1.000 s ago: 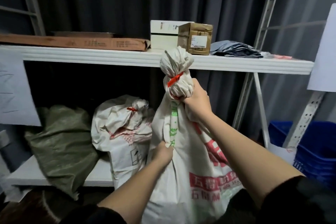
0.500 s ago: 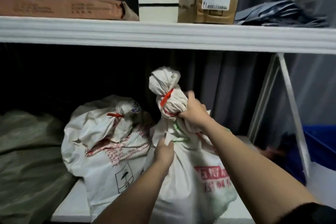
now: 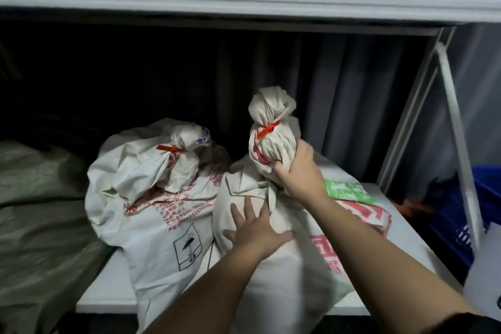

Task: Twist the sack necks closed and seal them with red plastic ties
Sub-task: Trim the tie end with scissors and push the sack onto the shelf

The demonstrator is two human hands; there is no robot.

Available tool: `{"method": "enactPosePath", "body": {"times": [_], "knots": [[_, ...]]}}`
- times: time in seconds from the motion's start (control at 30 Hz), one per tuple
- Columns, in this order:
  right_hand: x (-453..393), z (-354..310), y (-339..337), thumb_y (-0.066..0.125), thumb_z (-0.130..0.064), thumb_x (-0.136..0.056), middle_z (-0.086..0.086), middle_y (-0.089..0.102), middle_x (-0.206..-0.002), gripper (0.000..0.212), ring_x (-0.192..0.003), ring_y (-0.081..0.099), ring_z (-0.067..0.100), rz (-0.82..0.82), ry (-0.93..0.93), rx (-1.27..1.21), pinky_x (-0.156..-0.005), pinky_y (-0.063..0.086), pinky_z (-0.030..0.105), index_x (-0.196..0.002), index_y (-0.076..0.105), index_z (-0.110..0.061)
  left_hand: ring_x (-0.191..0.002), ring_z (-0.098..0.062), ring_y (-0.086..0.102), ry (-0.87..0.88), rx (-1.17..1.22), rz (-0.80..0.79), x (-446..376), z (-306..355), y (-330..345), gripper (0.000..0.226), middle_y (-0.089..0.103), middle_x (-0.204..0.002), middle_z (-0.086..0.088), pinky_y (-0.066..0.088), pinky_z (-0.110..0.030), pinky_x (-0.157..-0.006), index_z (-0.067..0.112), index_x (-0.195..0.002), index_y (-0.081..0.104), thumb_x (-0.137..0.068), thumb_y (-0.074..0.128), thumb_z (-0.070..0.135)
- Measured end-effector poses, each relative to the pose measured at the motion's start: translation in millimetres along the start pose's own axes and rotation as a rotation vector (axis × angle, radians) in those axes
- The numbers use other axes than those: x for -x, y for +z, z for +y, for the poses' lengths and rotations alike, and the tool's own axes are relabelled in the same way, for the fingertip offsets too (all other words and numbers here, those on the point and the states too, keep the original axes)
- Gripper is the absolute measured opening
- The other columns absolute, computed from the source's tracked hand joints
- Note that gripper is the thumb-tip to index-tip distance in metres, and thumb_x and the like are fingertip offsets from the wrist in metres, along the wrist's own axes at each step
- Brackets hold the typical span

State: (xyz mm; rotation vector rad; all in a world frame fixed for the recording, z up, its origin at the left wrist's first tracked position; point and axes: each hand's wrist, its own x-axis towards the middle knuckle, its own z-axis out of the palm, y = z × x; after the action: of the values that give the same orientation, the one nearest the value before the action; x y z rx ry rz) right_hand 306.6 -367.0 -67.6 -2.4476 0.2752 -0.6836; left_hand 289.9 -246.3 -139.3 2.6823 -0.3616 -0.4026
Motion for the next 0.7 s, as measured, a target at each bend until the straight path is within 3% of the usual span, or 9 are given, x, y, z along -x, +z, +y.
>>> {"method": "enactPosePath", "body": {"times": [0.1,0.17,0.23,0.3,0.37,0.47,0.6,0.7], "knots": [[6,6,4,0.04,-0.051,-0.078,0.011,0.038,-0.142,0.074,-0.12,0.046,0.03,0.259,-0.108,0.128,-0.091,0.046,0.043,-0.14,0.032,-0.01,-0.142,-0.035,-0.024,-0.036,0.016,0.058,-14,3,-3,0.094,-0.018,-0.159,0.001,0.006,-0.069,-0.107,0.039,-0.149,-0.006,-0.078,0.046,0.074],[6,7,11,0.055,-0.042,-0.084,0.012,0.044,-0.138,0.063,-0.115,0.049,0.032,0.414,-0.15,0.154,-0.087,0.048,0.046,-0.134,0.04,-0.008,-0.143,-0.036,-0.021,-0.062,0.032,0.088,-25,5,-6,0.091,-0.017,-0.159,0.0,0.007,-0.069,-0.106,0.042,-0.148,-0.011,-0.082,0.046,0.069],[6,7,20,0.065,-0.037,-0.083,0.015,0.046,-0.137,0.054,-0.116,0.05,0.035,0.462,-0.224,0.176,-0.086,0.048,0.046,-0.125,0.045,-0.01,-0.143,-0.036,-0.02,-0.094,0.03,0.086,-37,6,-9,0.088,-0.019,-0.159,0.0,0.008,-0.07,-0.105,0.043,-0.146,-0.014,-0.084,0.045,0.066],[8,9,28,0.063,-0.038,-0.085,0.013,0.04,-0.142,0.047,-0.126,0.043,0.034,0.363,-0.283,0.212,-0.094,0.044,0.049,-0.122,0.043,-0.017,-0.143,-0.036,-0.02,-0.143,0.034,0.089,-51,6,-11,0.083,-0.02,-0.158,0.0,0.009,-0.07,-0.106,0.045,-0.145,-0.015,-0.088,0.044,0.058],[10,14,37,0.053,-0.044,-0.09,0.007,0.023,-0.153,0.05,-0.14,0.025,0.031,0.148,-0.279,0.266,-0.106,0.032,0.054,-0.133,0.038,-0.026,-0.144,-0.035,-0.019,-0.194,0.046,0.102,-61,4,-16,0.077,-0.02,-0.159,0.001,0.009,-0.071,-0.106,0.047,-0.144,-0.016,-0.091,0.04,0.051],[8,24,47,0.038,-0.053,-0.094,-0.006,-0.001,-0.16,0.061,-0.146,0.007,0.026,-0.159,-0.151,0.284,-0.112,0.018,0.054,-0.148,0.013,-0.04,-0.144,-0.035,-0.017,-0.221,0.056,0.13,-68,-5,-20,0.074,-0.017,-0.159,0.001,0.011,-0.071,-0.105,0.049,-0.144,-0.015,-0.091,0.034,0.06],[-13,24,53,0.033,-0.054,-0.094,-0.004,0.007,-0.16,0.064,-0.141,0.023,0.03,-0.342,0.055,0.316,-0.109,0.02,0.052,-0.149,0.004,-0.04,-0.145,-0.034,-0.016,-0.197,0.058,0.185,-58,-14,-13,0.084,-0.016,-0.159,0.0,0.014,-0.068,-0.105,0.044,-0.147,-0.007,-0.082,0.035,0.074],[-21,22,54,0.031,-0.053,-0.094,-0.002,0.019,-0.158,0.062,-0.14,0.023,0.032,-0.392,0.145,0.346,-0.108,0.019,0.051,-0.15,0.008,-0.038,-0.144,-0.032,-0.019,-0.179,0.04,0.186,-49,-18,-9,0.088,-0.02,-0.158,0.002,0.012,-0.066,-0.107,0.043,-0.148,-0.005,-0.08,0.039,0.075]]}}
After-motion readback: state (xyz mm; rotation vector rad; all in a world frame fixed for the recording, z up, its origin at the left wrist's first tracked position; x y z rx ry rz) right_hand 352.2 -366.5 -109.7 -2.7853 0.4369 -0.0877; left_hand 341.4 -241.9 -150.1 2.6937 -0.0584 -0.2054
